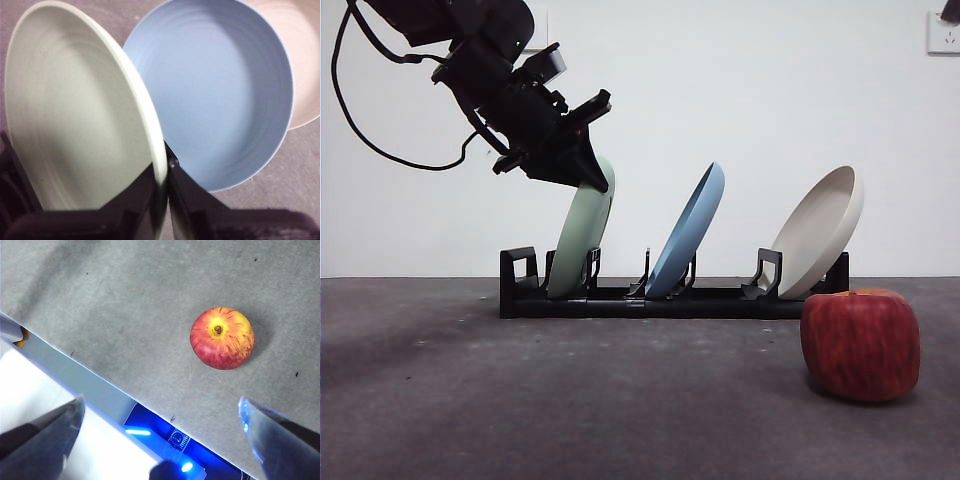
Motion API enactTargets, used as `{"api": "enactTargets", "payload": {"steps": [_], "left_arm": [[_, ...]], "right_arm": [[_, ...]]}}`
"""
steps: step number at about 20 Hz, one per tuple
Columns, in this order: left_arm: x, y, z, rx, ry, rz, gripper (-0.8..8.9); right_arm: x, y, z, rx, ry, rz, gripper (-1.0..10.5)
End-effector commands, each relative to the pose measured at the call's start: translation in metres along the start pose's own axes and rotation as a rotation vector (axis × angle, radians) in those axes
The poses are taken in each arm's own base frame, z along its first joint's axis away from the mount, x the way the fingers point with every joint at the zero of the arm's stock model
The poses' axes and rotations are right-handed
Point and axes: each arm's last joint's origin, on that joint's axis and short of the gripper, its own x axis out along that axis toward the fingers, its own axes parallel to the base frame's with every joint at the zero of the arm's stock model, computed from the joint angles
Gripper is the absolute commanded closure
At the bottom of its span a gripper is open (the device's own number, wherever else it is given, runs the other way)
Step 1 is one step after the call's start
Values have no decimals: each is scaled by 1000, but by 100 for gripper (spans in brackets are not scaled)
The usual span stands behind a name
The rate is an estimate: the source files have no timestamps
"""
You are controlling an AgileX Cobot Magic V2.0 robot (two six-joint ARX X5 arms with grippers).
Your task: Take the green plate from the plate rack,put the plate on the table,take the apple from the table,put the apple in the plate
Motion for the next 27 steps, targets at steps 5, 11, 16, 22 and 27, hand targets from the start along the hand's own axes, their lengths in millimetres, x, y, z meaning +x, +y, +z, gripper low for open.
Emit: {"api": "enactTargets", "payload": {"steps": [5, 11, 16, 22, 27], "left_arm": [[5, 1, -3, 0, 10, -19, 822], [-12, -7, 17, 25, -50, -36, 822], [-41, -21, 50, 53, -88, -40, 822], [-84, -53, 71, 117, -71, -77, 820], [-124, -85, 69, 238, -28, 11, 820]], "right_arm": [[0, 0, 1, -1, -4, 0, 257], [0, 0, 1, -1, -4, 0, 257], [0, 0, 1, -2, -6, 0, 257], [-1, 0, 2, -8, -16, -1, 257], [-1, 0, 4, -15, -31, -2, 257]]}}
